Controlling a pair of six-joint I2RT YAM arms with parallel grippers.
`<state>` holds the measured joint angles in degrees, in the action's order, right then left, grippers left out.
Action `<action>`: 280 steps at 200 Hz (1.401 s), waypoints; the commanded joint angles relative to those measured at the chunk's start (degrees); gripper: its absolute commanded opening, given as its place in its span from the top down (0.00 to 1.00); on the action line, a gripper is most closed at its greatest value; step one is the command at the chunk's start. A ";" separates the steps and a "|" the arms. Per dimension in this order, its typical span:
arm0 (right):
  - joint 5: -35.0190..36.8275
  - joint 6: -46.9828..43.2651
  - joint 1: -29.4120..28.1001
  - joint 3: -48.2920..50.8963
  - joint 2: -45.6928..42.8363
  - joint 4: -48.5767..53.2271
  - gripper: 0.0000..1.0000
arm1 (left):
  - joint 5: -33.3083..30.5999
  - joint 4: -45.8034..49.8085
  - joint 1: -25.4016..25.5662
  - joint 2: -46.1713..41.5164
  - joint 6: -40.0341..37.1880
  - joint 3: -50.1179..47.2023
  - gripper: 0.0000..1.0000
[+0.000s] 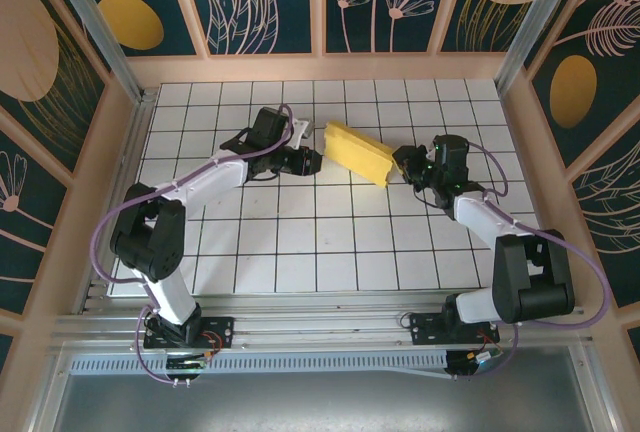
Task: Fold the paper box
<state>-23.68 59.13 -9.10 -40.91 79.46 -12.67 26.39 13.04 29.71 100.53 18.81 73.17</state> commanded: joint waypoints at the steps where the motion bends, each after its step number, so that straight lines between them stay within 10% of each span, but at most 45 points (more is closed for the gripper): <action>1: 2.32 0.30 -0.33 0.94 1.83 3.16 0.75 | 1.05 -1.23 0.32 -2.01 1.47 -0.90 0.72; 77: 3.38 -4.64 -0.48 -0.88 2.20 6.62 0.76 | -12.92 -1.96 -1.24 -1.02 8.30 9.09 0.67; 207: 3.93 -8.31 -0.74 -2.88 3.54 8.80 0.76 | 1.99 0.13 -4.14 20.13 12.07 25.46 0.62; 280: 4.45 -9.26 -1.55 -3.15 4.01 9.55 0.76 | 2.60 -1.78 -4.16 20.99 12.48 20.70 0.82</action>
<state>-21.91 52.10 -9.54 -44.12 81.54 -9.76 27.75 10.68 25.67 120.22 31.11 96.57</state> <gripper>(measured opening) 0.242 0.184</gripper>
